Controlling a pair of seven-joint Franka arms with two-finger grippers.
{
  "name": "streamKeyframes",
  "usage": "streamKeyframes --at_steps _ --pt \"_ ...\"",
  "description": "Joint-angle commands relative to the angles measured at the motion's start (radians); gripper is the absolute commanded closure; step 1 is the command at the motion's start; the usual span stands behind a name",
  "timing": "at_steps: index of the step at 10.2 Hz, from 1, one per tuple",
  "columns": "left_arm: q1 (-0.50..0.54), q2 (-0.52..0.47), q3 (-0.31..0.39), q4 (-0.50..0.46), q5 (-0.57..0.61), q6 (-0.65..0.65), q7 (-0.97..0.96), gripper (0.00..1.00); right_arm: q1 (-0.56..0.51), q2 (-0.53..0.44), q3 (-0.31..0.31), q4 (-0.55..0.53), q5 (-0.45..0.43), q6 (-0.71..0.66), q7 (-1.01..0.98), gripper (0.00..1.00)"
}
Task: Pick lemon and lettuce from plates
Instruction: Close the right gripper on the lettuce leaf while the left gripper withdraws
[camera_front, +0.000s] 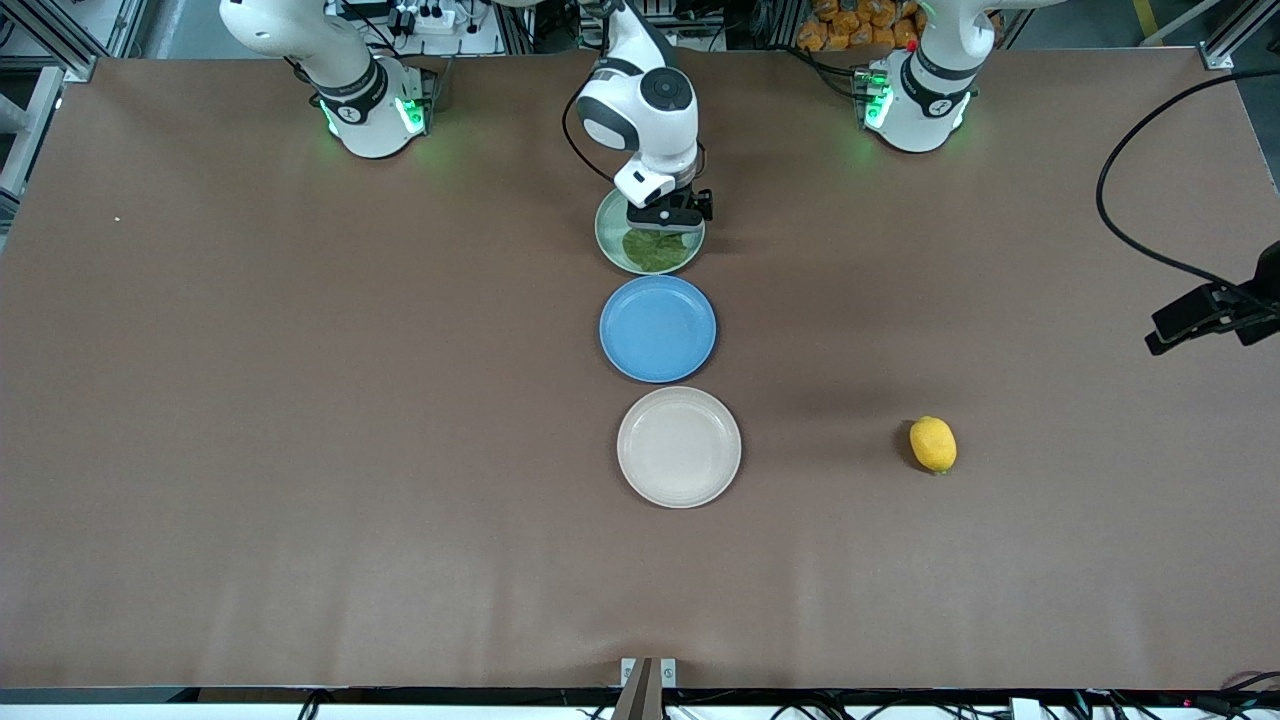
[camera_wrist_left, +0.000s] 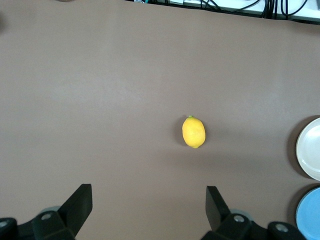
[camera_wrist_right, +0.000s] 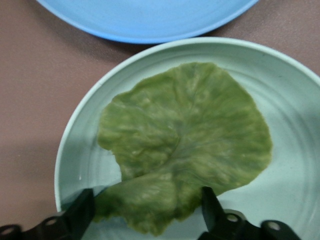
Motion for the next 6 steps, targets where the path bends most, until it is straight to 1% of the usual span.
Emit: streamKeyframes --at_steps 1,3,4,5,6 --pt "0.003 -0.04 0.007 -0.017 0.026 -0.028 0.004 0.0 0.0 0.007 -0.006 0.019 0.017 -0.004 0.0 0.62" --pt "0.004 -0.066 0.009 -0.017 0.026 -0.032 0.004 0.0 -0.005 0.001 -0.006 0.019 0.017 -0.013 0.0 0.67" --pt "0.003 -0.079 0.01 -0.017 0.025 -0.052 0.003 0.0 -0.014 -0.007 -0.006 0.019 0.017 -0.015 -0.002 0.71" --pt "0.004 -0.088 0.012 -0.02 0.025 -0.055 0.004 0.0 -0.025 -0.013 -0.006 0.019 0.017 -0.031 -0.003 0.73" --pt "0.007 -0.091 0.012 -0.021 0.025 -0.075 0.006 0.0 -0.034 -0.027 -0.004 0.019 0.017 -0.053 -0.005 0.76"
